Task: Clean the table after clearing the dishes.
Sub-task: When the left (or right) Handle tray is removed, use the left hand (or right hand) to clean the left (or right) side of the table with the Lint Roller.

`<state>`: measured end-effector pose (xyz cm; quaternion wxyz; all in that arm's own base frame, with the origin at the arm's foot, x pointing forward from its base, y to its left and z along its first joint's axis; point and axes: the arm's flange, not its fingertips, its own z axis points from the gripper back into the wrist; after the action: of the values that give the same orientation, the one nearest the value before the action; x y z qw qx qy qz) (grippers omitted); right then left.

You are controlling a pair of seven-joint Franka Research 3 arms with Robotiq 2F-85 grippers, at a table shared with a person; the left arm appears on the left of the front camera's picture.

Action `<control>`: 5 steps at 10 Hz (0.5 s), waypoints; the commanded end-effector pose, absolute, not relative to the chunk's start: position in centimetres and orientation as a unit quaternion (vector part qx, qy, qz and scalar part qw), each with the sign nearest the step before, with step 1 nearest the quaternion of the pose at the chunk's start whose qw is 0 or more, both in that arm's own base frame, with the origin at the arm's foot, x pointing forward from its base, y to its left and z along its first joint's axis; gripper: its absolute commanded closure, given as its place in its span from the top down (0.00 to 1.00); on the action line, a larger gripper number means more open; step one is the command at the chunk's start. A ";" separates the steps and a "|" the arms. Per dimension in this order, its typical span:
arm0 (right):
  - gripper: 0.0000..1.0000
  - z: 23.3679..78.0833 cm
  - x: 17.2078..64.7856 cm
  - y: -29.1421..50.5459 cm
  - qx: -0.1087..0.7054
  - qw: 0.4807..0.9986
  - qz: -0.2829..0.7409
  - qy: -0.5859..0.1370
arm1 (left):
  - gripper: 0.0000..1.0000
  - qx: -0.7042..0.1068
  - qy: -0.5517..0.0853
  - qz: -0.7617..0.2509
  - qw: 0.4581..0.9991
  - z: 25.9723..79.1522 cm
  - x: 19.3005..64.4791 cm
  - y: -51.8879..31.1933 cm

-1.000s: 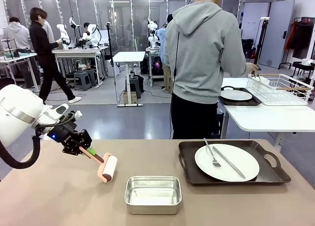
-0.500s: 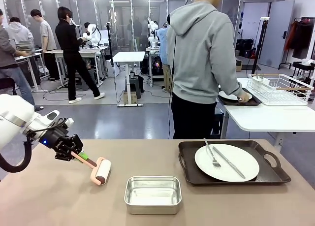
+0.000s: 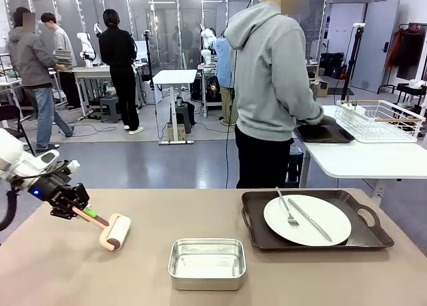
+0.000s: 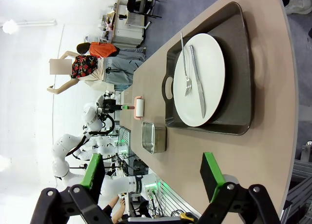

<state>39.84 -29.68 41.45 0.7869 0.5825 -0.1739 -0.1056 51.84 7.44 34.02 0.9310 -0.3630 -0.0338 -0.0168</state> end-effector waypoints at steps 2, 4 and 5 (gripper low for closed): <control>1.00 41.7 39.7 -29.6 0.583 0.786 -0.104 -0.176 | 0.21 -0.245 -0.031 0.005 0.969 31.8 50.1 12.8; 1.00 41.7 39.7 -29.6 0.583 0.786 -0.104 -0.176 | 0.21 -0.215 -0.028 0.020 0.976 32.8 49.3 14.7; 1.00 41.7 39.7 -29.6 0.583 0.786 -0.104 -0.176 | 0.21 -0.199 -0.027 0.030 0.979 33.5 48.8 15.9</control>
<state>39.84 -29.68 41.45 0.7870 0.5825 -0.1739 -0.1056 50.17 14.50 36.75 0.9579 -0.2828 -0.0483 0.0143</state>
